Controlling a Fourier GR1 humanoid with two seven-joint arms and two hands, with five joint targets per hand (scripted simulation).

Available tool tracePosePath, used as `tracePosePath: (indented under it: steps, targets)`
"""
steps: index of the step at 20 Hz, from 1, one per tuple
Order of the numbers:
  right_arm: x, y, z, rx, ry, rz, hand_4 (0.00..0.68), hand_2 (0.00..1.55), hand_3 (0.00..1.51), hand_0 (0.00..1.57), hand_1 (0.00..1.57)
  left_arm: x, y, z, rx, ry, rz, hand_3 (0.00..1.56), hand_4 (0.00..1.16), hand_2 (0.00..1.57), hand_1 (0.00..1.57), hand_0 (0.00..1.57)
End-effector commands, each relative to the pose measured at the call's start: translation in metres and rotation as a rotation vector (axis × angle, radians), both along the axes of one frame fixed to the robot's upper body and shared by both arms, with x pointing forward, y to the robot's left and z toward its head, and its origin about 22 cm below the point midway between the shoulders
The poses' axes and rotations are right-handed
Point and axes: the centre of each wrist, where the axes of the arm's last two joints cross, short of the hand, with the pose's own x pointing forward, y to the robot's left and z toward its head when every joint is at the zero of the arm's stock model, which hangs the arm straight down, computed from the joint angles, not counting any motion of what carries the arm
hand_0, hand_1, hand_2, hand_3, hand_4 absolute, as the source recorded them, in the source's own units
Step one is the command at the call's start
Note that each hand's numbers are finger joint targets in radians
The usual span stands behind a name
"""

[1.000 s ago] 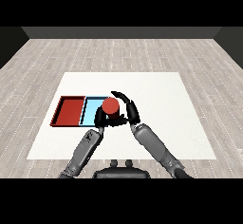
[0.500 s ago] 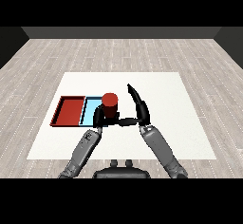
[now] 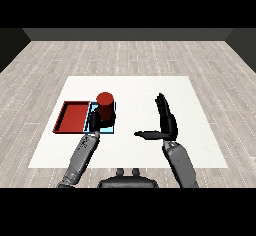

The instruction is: Pick the red can and put it in the red box

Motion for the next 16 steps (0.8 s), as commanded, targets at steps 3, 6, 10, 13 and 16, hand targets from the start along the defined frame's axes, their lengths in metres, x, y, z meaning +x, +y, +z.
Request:
tracePosePath:
  steps: [3,6,10,13,16]
  targets:
    - [-0.026,-0.053,-0.026,0.025,0.041,-0.125,0.000,0.00,0.00,0.00,0.00,0.018,0.063,0.010,0.070,0.039,0.133,1.50,1.13,1.57,1.57,1.57]
    - [-0.029,-0.080,-0.030,0.050,0.058,-0.199,0.000,0.00,0.00,0.00,0.00,0.017,0.124,0.011,0.106,0.071,0.231,1.52,1.13,1.57,1.57,1.57]
    - [-0.039,-0.115,-0.048,0.060,0.103,-0.297,0.000,0.00,0.00,0.00,0.00,0.022,0.164,-0.015,0.195,0.163,0.345,1.51,1.13,1.57,1.57,1.57]
    - [-0.029,-0.109,-0.059,0.040,0.185,-0.304,0.000,0.00,0.00,0.00,0.00,0.025,0.191,-0.033,0.237,0.228,0.388,1.50,1.10,1.57,1.57,1.57]
    - [-0.032,-0.120,-0.067,0.008,0.189,-0.332,0.000,0.00,0.00,0.00,0.00,0.031,0.219,-0.041,0.271,0.306,0.448,1.50,1.06,1.57,1.57,1.57]
